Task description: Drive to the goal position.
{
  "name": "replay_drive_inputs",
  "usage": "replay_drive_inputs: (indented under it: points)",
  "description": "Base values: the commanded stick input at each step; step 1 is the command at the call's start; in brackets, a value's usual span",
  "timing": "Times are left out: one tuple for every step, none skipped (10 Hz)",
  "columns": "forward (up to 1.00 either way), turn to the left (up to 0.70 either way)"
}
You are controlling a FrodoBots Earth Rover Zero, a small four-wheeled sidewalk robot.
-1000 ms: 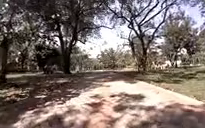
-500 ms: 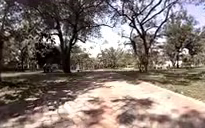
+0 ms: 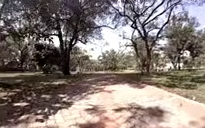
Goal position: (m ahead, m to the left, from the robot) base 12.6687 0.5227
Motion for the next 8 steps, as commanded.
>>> replay_drive_inputs:
  points:
    - [0.7,0.0]
    - [0.7,0.0]
    - [0.7,0.0]
    - [0.7,0.0]
    - [0.7,0.0]
    - [0.7,0.0]
    - [0.7,0.0]
    - [0.7,0.0]
